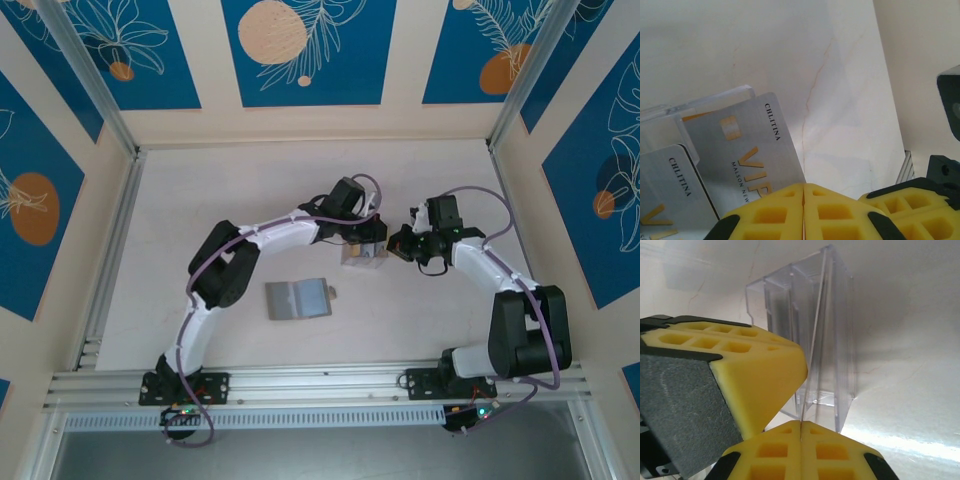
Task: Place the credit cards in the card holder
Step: Pick up the credit card from the storage box.
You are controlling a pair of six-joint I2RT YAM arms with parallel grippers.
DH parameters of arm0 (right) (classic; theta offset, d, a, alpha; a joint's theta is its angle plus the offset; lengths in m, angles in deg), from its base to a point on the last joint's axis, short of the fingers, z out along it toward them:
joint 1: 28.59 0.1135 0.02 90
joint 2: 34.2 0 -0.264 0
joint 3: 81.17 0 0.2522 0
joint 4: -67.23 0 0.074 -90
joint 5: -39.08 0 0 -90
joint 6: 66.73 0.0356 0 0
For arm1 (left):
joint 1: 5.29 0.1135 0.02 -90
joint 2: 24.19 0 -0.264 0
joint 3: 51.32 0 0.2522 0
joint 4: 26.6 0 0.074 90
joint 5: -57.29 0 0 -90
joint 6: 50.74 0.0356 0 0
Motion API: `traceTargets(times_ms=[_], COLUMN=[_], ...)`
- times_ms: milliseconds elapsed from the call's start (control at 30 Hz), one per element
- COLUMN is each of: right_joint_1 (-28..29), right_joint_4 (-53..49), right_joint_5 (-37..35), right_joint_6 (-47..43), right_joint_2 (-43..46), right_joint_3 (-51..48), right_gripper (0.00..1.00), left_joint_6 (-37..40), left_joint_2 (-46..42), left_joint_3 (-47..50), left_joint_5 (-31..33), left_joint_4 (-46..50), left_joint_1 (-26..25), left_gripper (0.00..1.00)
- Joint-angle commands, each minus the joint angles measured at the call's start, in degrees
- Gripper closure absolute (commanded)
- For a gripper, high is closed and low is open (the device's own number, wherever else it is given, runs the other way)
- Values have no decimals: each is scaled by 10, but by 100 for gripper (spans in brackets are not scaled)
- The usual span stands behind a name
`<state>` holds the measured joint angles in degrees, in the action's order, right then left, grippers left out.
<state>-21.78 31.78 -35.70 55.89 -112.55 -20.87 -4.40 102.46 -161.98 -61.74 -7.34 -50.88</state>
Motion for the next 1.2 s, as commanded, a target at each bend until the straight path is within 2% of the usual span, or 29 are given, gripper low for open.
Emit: traceTargets(times_ms=[0, 400, 567, 867, 1000, 1167], right_joint_1=[4, 19, 22, 36, 67, 137], right_joint_4=[-20, -44, -53, -64, -80, -96], right_joint_5=[9, -3, -17, -26, -41, -54], right_joint_6=[-16, -31, -35, -40, -45, -42], right_joint_2=[22, 28, 36, 38, 51, 71], right_joint_3=[20, 42, 49, 55, 63, 74], right_gripper=[100, 100, 100, 100, 100, 100], left_joint_6=[-16, -20, 16, 28, 33, 76], left_joint_2=[-42, -126, -180, -240, -291, -392], left_joint_3=[22, 130, 190, 279, 337, 425], left_joint_5=[-29, -28, -9, -8, 2, 51], left_joint_4=[-37, -76, -49, -58, -55, 20], left_joint_1=[12, 53, 70, 87, 102, 110], left_gripper=[91, 88, 86, 86, 86, 86])
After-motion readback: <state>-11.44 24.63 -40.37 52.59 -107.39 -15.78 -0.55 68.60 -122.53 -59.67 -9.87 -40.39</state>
